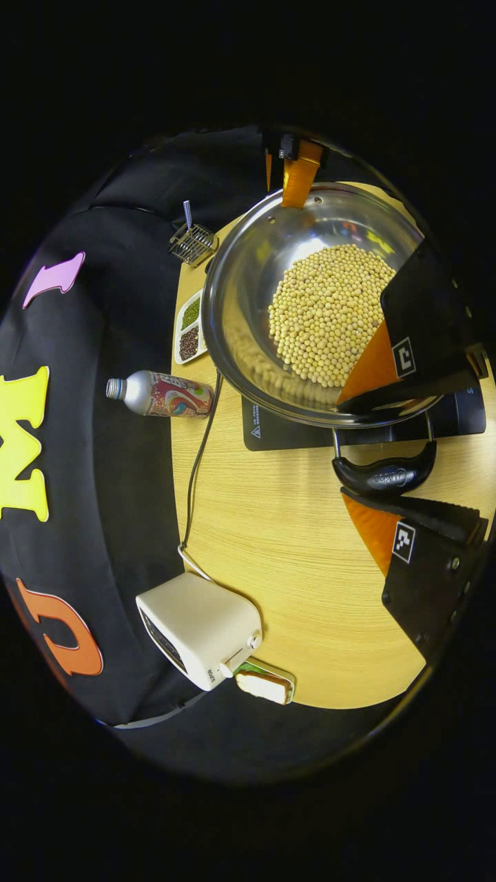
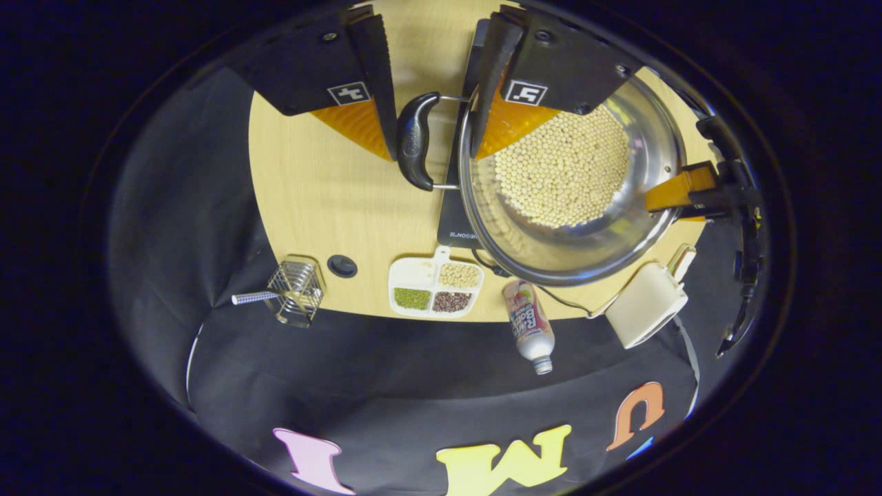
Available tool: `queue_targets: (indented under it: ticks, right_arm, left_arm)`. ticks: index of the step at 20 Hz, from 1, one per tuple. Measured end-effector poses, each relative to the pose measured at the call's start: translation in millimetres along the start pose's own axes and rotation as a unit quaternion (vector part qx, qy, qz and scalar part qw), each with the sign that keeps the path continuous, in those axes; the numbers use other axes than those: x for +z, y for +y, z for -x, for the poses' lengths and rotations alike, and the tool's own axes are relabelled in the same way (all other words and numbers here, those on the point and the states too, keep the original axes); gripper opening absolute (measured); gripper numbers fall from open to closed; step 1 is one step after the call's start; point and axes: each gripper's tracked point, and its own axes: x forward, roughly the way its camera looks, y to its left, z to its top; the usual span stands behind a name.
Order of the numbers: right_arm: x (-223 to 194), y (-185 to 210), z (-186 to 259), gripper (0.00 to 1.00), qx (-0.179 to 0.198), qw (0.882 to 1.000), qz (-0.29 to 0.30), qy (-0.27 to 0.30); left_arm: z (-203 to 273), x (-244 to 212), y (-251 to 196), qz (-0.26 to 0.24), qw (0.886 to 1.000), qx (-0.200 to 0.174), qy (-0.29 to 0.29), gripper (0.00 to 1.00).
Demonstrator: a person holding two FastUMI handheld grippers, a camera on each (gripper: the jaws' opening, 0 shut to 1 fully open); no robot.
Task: First push the handle of the pot to place it horizontally, then grasp the pot with both hands and set it on the induction cooktop.
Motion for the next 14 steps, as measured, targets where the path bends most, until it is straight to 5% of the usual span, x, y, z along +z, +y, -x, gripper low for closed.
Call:
queue_targets:
  ticks: [14]
  right_arm:
    - [-1.0, -2.4, -4.5, 0.56, -0.014, 0.999, 0.012, -0.040]
  left_arm:
    - [-3.1, 2.7, 1.2, -0.005, 1.000, -0.008, -0.021, 0.61]
